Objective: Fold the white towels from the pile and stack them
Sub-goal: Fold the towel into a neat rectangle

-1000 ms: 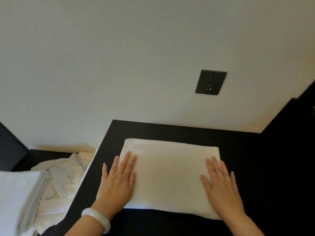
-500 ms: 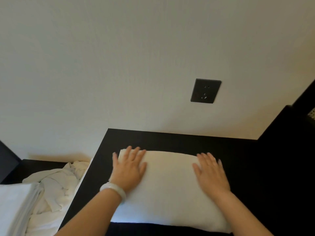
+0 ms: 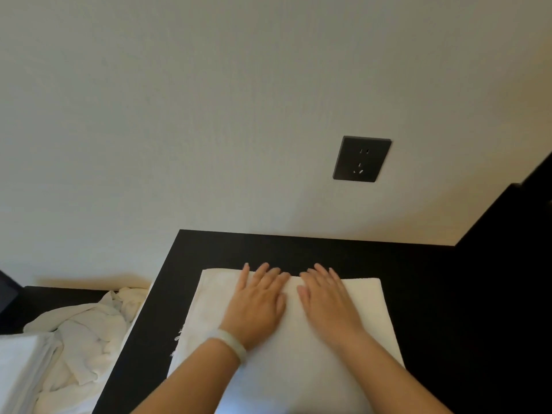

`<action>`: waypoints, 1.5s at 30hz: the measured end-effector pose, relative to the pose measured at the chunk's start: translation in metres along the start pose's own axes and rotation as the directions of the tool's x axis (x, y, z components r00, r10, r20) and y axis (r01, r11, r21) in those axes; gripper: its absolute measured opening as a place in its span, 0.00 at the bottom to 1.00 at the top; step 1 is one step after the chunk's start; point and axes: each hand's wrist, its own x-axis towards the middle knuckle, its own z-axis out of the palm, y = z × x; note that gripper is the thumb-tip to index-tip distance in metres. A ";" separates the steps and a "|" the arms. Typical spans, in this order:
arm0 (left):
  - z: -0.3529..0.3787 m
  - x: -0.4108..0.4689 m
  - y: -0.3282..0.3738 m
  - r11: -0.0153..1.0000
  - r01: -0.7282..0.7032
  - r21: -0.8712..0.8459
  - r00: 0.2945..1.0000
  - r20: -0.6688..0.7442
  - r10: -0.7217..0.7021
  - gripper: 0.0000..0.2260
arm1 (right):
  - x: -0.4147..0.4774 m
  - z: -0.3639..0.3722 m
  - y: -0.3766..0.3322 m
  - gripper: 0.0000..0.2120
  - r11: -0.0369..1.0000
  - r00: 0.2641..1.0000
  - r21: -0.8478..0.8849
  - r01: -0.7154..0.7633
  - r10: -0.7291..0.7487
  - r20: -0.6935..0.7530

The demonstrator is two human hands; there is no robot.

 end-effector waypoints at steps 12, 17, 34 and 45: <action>-0.027 -0.049 -0.054 0.924 0.374 -0.073 0.898 -0.220 -0.381 0.25 | -0.028 -0.037 0.016 0.27 0.938 0.939 -0.178 -0.297 0.253 -0.232; -0.004 -0.045 0.026 0.999 0.031 -0.030 0.999 -0.029 -0.031 0.24 | -0.052 0.007 -0.030 0.27 0.996 0.999 -0.082 0.038 -0.036 0.018; -0.025 -0.088 -0.067 0.472 0.622 -0.624 0.739 0.270 -0.617 0.21 | -0.089 -0.026 0.076 0.26 0.379 0.696 0.722 -0.578 0.691 0.195; -0.043 -0.098 -0.055 0.088 0.681 -0.727 0.644 0.537 -0.545 0.25 | -0.102 -0.045 0.073 0.18 -0.049 0.629 0.747 -0.663 0.503 0.592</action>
